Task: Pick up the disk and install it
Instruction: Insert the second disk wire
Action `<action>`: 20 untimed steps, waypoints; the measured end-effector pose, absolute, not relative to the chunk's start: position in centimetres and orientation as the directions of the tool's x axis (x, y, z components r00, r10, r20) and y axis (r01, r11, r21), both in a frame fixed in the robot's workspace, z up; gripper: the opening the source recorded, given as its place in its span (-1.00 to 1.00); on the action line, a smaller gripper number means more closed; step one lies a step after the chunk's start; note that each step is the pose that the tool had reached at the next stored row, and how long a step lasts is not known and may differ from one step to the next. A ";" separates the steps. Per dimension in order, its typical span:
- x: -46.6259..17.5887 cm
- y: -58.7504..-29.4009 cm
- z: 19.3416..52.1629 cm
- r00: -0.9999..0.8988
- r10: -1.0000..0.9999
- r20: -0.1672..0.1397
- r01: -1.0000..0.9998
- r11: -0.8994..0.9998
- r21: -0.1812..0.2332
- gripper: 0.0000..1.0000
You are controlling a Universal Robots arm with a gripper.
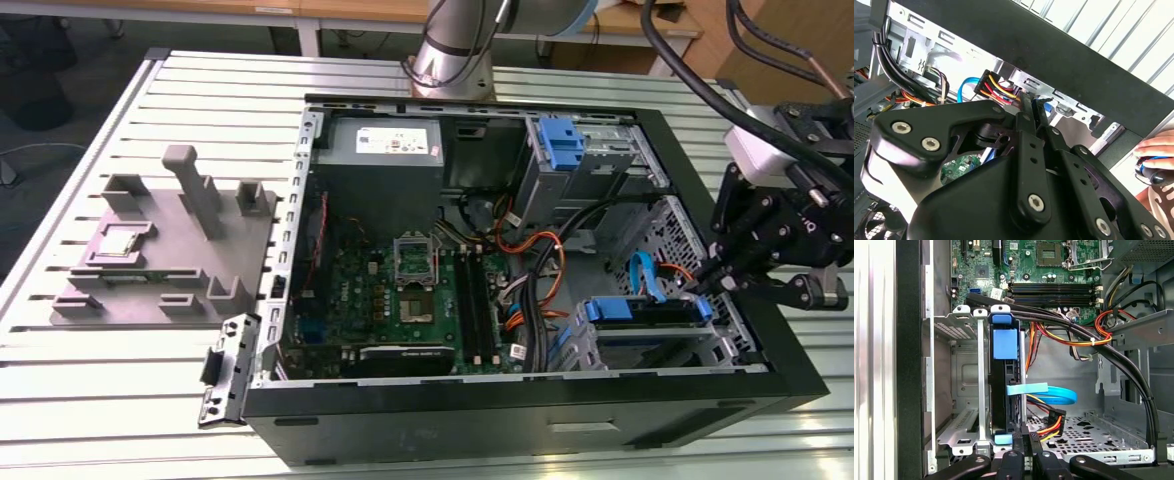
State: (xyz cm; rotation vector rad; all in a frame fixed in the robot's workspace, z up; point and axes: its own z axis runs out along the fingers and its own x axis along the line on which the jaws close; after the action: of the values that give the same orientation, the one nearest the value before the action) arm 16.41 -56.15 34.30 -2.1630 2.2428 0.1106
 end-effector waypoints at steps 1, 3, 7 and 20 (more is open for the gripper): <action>16.4 -56.2 34.3 -0.037 -0.997 -0.066 -0.999 0.035 0.035 -0.68; 16.4 -56.2 34.3 -0.037 -0.997 -0.068 -0.999 0.035 0.034 -0.68; 15.9 -56.2 34.3 -0.037 -0.997 -0.073 -0.999 0.035 0.025 -0.68; 14.3 -57.2 34.3 -0.034 -0.996 -0.084 -0.999 0.035 -0.009 -0.68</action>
State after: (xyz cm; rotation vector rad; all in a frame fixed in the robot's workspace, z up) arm 14.31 -57.25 34.30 -2.1358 2.2105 0.0796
